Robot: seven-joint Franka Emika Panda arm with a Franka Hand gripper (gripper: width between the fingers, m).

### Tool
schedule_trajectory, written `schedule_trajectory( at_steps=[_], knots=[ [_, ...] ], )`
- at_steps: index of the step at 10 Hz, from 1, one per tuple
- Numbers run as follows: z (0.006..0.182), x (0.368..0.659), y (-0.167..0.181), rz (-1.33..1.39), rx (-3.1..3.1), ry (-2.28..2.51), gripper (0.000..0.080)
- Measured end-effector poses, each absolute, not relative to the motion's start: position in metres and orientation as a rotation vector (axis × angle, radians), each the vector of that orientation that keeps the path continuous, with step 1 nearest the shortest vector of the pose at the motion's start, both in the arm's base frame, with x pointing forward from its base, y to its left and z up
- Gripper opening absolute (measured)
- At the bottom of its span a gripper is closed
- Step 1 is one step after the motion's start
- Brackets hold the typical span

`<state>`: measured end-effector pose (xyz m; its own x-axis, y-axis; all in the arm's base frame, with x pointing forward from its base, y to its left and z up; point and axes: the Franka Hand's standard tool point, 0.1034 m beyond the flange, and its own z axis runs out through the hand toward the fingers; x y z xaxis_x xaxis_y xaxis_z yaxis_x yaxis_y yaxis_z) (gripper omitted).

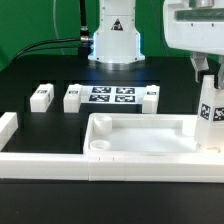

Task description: Assemble desk

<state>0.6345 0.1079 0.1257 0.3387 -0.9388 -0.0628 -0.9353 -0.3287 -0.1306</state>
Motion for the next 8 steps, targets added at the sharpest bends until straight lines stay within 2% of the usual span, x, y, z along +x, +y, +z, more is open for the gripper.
schedule_trajectory(
  at_steps=[2, 4, 8],
  knots=[
    [0.1253, 0.6345, 0.1088, -0.038, -2.48, 1.678, 0.0288],
    [0.1262, 0.6346, 0.1107, -0.047, -2.619, 1.459, 0.0611],
    [0.1267, 0.6352, 0.1149, -0.085, -2.836, 0.986, 0.0646]
  ],
)
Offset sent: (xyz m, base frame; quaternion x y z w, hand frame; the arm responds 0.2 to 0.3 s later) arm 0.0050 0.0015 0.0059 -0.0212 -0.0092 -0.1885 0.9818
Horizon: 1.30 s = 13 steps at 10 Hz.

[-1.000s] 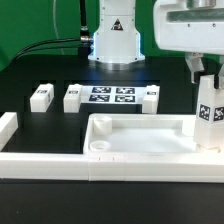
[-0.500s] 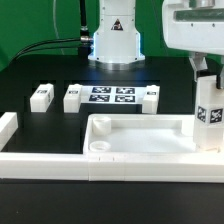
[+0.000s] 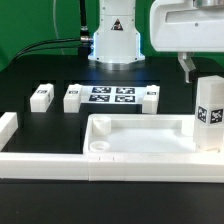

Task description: Assemble desk

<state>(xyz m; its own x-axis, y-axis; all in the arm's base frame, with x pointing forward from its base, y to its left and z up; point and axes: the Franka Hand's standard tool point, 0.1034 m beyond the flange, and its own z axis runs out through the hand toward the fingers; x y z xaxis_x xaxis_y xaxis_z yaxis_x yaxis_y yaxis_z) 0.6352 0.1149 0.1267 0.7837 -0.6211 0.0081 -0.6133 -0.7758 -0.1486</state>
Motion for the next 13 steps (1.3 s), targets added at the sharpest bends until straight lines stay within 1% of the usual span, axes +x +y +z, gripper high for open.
schedule_trajectory(
  at_steps=[2, 7, 9, 10, 11, 12, 13],
  knots=[
    [0.1264, 0.6352, 0.1147, -0.103, -2.916, 0.736, 0.0649],
    [0.1208, 0.6422, 0.1086, -0.16, -3.038, -0.194, 0.0649],
    [0.1195, 0.6423, 0.1056, -0.165, -3.031, -0.348, 0.0649],
    [0.1194, 0.6422, 0.1058, -0.167, -3.025, -0.398, 0.0539],
    [0.1192, 0.6422, 0.1059, -0.166, -3.026, -0.386, 0.0349],
    [0.1192, 0.6422, 0.1059, -0.166, -3.027, -0.378, 0.0349],
    [0.1191, 0.6421, 0.1059, -0.164, -3.029, -0.346, 0.0287]
  ],
)
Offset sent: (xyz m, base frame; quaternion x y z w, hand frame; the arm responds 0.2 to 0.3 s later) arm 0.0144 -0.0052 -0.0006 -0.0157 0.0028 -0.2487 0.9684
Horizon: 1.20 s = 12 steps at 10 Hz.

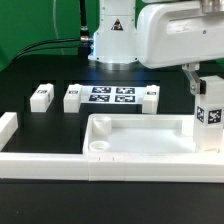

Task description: Assemble desk

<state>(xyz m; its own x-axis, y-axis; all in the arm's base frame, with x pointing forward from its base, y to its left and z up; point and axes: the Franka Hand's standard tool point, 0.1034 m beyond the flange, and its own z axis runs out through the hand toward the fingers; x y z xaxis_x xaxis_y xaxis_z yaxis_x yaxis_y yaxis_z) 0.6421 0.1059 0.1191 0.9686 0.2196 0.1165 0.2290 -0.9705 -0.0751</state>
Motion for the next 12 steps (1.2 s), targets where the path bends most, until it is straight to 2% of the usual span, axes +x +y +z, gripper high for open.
schedule_trajectory(
  at_steps=[2, 4, 12],
  knots=[
    [0.1189, 0.6419, 0.1068, -0.163, -3.032, -0.27, 0.0287],
    [0.1184, 0.6381, 0.106, -0.146, -3.025, 0.251, 0.0287],
    [0.1171, 0.6323, 0.1107, -0.035, -2.601, 1.533, 0.0287]
  ],
)
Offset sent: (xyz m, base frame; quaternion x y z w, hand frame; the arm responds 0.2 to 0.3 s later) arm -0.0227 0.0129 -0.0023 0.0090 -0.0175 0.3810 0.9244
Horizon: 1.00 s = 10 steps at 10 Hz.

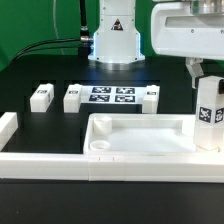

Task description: Assemble desk

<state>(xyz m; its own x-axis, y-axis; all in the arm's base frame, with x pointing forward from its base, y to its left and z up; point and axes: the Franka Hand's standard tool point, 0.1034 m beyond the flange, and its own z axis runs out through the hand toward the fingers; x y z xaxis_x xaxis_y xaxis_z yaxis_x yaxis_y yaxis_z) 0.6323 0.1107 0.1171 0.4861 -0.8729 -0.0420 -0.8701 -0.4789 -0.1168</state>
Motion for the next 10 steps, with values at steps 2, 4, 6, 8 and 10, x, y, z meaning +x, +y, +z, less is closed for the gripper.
schedule_trajectory(
  at_steps=[2, 4, 6, 8, 10],
  knots=[
    [0.1169, 0.6322, 0.1114, -0.015, -2.509, 1.668, 0.0288],
    [0.1167, 0.6321, 0.112, -0.018, -2.528, 1.637, 0.0288],
    [0.1167, 0.6321, 0.112, -0.028, -2.613, 1.501, 0.0611],
    [0.1153, 0.6311, 0.1165, -0.05, -2.786, 1.161, 0.0638],
    [0.112, 0.6311, 0.1156, -0.062, -2.898, 0.861, 0.0649]
  ],
)
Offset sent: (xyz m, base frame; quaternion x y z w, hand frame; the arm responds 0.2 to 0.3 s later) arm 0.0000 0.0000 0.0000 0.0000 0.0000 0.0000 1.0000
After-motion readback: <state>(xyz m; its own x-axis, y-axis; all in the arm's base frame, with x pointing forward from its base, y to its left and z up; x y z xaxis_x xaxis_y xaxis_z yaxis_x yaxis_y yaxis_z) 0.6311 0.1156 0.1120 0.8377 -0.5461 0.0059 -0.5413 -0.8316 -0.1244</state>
